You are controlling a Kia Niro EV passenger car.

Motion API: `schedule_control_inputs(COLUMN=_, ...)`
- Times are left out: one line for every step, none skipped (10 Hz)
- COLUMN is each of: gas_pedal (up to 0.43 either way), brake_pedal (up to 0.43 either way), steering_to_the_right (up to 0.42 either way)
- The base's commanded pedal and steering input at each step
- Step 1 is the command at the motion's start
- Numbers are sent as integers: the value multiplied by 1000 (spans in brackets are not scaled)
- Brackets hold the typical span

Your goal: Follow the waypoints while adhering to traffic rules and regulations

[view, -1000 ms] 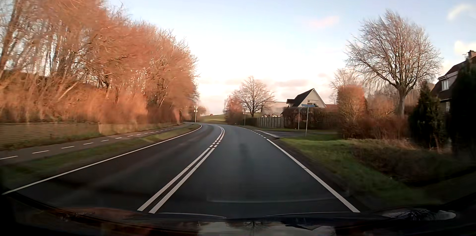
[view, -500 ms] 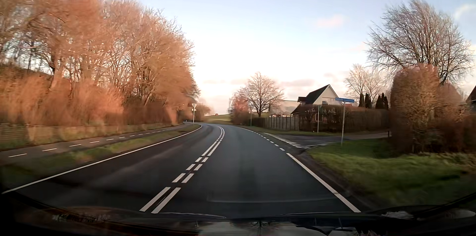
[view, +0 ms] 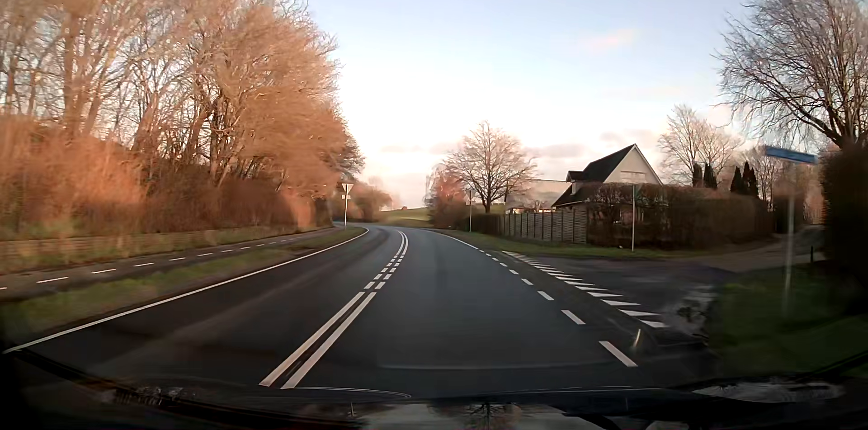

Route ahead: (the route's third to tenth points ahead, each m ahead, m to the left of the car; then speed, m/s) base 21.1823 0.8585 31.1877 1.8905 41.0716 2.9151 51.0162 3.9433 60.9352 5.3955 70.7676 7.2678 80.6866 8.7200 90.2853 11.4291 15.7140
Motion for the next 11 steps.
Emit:
schedule_control_inputs(gas_pedal=197, brake_pedal=0, steering_to_the_right=-10)
schedule_control_inputs(gas_pedal=209, brake_pedal=0, steering_to_the_right=-10)
schedule_control_inputs(gas_pedal=228, brake_pedal=0, steering_to_the_right=-10)
schedule_control_inputs(gas_pedal=268, brake_pedal=0, steering_to_the_right=-10)
schedule_control_inputs(gas_pedal=287, brake_pedal=0, steering_to_the_right=-11)
schedule_control_inputs(gas_pedal=287, brake_pedal=0, steering_to_the_right=-11)
schedule_control_inputs(gas_pedal=287, brake_pedal=0, steering_to_the_right=-11)
schedule_control_inputs(gas_pedal=299, brake_pedal=0, steering_to_the_right=-11)
schedule_control_inputs(gas_pedal=311, brake_pedal=0, steering_to_the_right=-11)
schedule_control_inputs(gas_pedal=311, brake_pedal=0, steering_to_the_right=-11)
schedule_control_inputs(gas_pedal=319, brake_pedal=0, steering_to_the_right=-11)
